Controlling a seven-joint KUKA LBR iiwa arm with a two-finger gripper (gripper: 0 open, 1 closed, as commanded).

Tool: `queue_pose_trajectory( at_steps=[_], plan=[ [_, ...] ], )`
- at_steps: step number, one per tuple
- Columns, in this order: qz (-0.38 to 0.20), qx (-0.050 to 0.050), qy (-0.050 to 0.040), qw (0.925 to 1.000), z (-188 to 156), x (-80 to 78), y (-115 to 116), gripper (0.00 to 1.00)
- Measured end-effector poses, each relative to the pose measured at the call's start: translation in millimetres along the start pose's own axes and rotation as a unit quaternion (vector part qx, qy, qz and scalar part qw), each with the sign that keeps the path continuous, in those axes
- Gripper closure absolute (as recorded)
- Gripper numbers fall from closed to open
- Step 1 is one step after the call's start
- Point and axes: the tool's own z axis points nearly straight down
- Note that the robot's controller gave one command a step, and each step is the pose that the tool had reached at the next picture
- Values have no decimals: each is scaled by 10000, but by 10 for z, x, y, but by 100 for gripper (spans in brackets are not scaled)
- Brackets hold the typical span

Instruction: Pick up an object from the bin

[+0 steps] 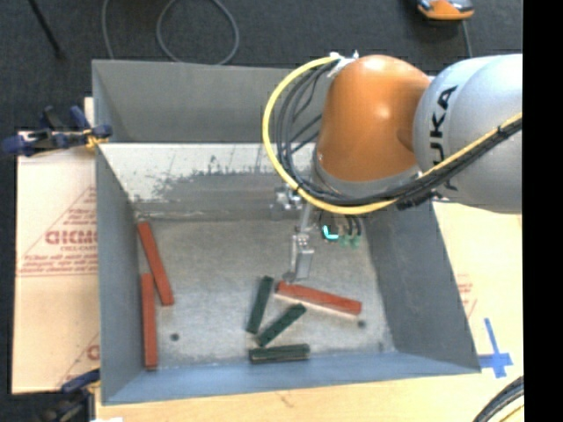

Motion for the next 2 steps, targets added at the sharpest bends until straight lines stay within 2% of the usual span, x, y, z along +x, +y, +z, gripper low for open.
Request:
queue_pose_trajectory(
  at_steps=[1, 2],
  plan=[
    [-2117, 8, -6, 9773, 1305, 14, -358, 0],
    [-2027, 1, -8, 9792, 1606, 278, -510, 0]
  ],
)
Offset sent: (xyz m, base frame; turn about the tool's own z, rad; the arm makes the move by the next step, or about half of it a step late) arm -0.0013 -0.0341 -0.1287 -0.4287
